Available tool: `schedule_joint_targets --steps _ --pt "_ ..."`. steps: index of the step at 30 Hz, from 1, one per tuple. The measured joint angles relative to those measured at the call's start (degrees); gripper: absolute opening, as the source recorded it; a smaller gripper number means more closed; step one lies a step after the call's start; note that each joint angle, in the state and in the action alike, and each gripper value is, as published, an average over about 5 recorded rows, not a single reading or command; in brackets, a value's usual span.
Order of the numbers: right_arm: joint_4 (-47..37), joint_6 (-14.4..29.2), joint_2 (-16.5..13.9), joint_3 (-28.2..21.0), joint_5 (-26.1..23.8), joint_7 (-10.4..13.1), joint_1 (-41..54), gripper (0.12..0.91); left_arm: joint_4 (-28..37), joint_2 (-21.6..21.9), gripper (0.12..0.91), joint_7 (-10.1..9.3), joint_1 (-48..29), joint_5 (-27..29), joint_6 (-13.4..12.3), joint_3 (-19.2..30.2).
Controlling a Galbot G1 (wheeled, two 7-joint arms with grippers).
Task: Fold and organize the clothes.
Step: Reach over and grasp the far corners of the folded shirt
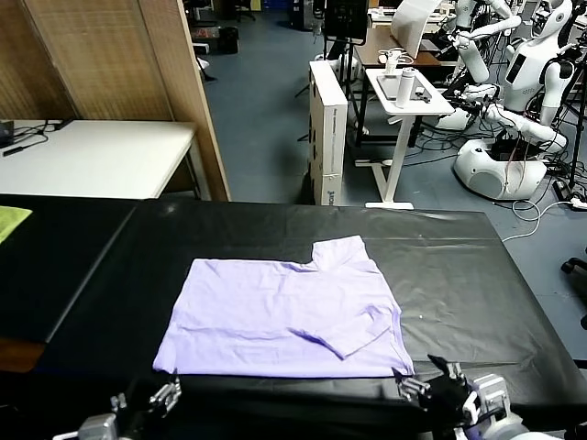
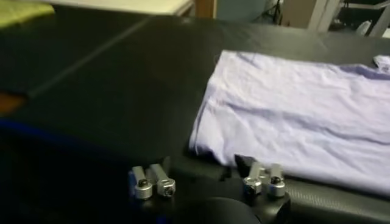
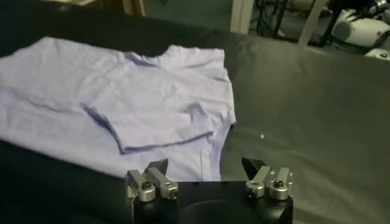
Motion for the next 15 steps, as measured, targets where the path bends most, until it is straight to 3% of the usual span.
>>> schedule_joint_targets --steps 4,10,15 --pt "-7.35 0.0 -0.21 -4.69 1.88 -0.56 10.21 0.907 0.04 1.57 0.907 -0.22 -3.65 -3.49 2.48 -0.78" --pt "-18.11 0.0 1.64 -12.83 2.94 -0.37 24.36 0.907 4.24 3.97 0.907 4.25 -14.46 -6.73 4.05 -0.57" --pt "-25.9 0.0 4.08 -18.64 2.62 -0.17 33.39 0.907 11.07 6.34 0.907 5.25 -24.72 -14.96 7.61 0.97"
